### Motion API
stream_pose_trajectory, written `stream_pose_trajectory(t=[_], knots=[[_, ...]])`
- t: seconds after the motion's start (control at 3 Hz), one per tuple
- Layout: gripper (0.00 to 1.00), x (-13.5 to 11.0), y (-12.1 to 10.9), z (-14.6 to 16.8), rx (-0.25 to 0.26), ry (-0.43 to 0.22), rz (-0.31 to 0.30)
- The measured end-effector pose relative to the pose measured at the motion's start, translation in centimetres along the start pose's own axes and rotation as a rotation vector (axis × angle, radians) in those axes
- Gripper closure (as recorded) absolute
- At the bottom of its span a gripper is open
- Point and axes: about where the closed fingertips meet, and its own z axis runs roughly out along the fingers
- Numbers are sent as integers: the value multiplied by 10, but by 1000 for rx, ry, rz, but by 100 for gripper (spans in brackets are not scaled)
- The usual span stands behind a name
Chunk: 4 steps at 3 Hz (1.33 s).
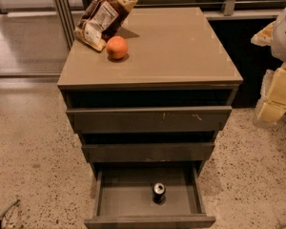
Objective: Pick pepsi can from bottom drawer and place on counter
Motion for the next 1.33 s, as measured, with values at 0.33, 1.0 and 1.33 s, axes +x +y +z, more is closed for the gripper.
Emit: stream_pose_trajectory(t=[0.33,1.0,1.33], knots=[[0,0,0,0,0,0,0],[42,-2,13,52,-15,-69,33],[65,-7,35,125,-69,-160,65]])
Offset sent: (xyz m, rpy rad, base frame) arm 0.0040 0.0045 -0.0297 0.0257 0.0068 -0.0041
